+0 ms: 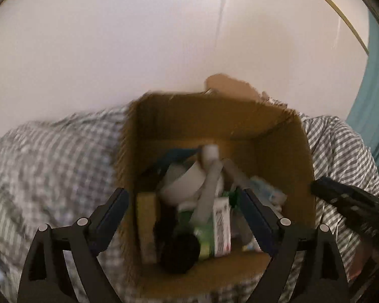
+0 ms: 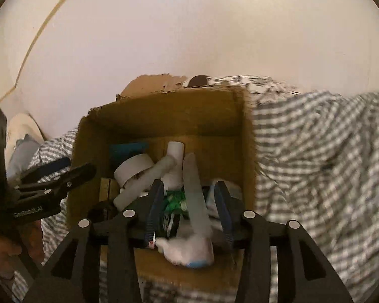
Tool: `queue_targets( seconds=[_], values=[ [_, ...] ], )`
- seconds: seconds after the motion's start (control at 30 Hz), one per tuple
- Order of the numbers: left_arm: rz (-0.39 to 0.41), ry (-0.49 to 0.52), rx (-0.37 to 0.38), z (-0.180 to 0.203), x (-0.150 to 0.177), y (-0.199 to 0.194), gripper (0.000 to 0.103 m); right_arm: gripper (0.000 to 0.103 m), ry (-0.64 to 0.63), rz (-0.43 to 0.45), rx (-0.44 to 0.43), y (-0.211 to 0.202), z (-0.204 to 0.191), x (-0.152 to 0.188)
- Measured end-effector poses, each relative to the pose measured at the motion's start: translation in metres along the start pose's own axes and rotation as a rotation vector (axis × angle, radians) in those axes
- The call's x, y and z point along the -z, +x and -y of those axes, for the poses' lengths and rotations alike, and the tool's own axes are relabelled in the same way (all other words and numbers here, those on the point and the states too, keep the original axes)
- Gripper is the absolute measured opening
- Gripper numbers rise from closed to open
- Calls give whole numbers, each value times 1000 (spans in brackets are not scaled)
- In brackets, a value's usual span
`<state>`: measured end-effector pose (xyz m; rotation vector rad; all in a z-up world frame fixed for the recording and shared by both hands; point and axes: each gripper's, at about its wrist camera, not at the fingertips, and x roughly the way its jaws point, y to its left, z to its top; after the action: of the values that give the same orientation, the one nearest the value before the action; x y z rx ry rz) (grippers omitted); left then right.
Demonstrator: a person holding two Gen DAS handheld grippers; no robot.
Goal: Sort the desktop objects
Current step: 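Open both tools to drop the blister pack and comb into the box, then grasp the white toothpaste tube with the left tool while the right tool grasps the bead bracelet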
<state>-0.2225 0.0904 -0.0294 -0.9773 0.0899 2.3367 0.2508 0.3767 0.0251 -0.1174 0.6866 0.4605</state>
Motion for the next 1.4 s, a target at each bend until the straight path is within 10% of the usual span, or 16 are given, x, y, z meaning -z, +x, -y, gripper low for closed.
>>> queue_targets(
  seconds=[0.2, 0.57, 0.83, 1.4],
  values=[
    [13, -39, -21, 3, 76, -45, 97, 47, 17, -10, 41, -57, -1, 59],
    [-281, -73, -29, 38, 181, 18, 93, 47, 32, -169, 18, -22, -9, 141],
    [-443, 22, 13, 45, 203, 55, 32, 47, 59, -253, 12, 15, 4, 157],
    [-292, -124, 37, -17, 181, 18, 25, 45, 52, -325, 40, 81, -33, 159]
  ],
)
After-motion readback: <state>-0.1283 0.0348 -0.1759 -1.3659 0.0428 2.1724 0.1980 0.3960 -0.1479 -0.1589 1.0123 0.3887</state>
